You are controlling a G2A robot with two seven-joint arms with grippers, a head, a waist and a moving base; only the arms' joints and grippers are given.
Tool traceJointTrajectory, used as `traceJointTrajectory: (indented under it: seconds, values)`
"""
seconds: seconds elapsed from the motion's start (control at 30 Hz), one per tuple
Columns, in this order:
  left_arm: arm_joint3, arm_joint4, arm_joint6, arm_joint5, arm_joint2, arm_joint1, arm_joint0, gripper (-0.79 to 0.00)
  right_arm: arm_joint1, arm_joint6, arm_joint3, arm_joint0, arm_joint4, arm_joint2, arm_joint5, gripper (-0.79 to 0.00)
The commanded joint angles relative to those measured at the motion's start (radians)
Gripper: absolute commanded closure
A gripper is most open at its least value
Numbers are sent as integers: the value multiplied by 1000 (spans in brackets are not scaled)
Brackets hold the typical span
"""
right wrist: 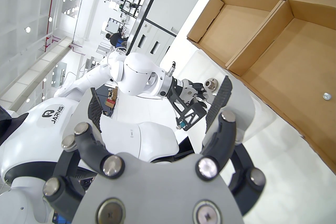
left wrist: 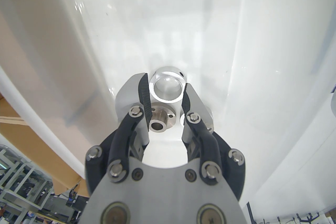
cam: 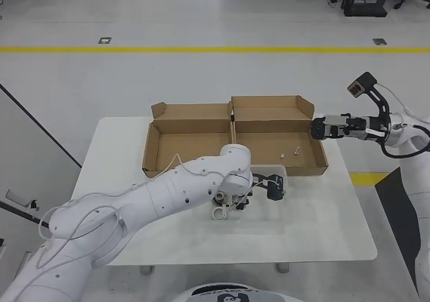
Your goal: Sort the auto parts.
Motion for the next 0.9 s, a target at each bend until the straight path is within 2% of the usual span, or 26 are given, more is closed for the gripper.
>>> traceJointTrajectory:
  seconds: [0.0,0.13,0.43,0.63,0.87]
  values:
    - [8,3,-5,5,0,-3,1,-299,0,0,0,0,0,0,0,-785]
    - [25,8,-14,14,0,-8,3,-277,0,0,0,0,0,0,0,-785]
    - [63,4,-27,28,0,-21,1,-283,0,0,0,0,0,0,0,-785]
    - [94,20,-14,14,0,-35,8,-256,0,0,0,0,0,0,0,-785]
    - [135,47,-5,5,0,-53,10,-182,0,0,0,0,0,0,0,-785]
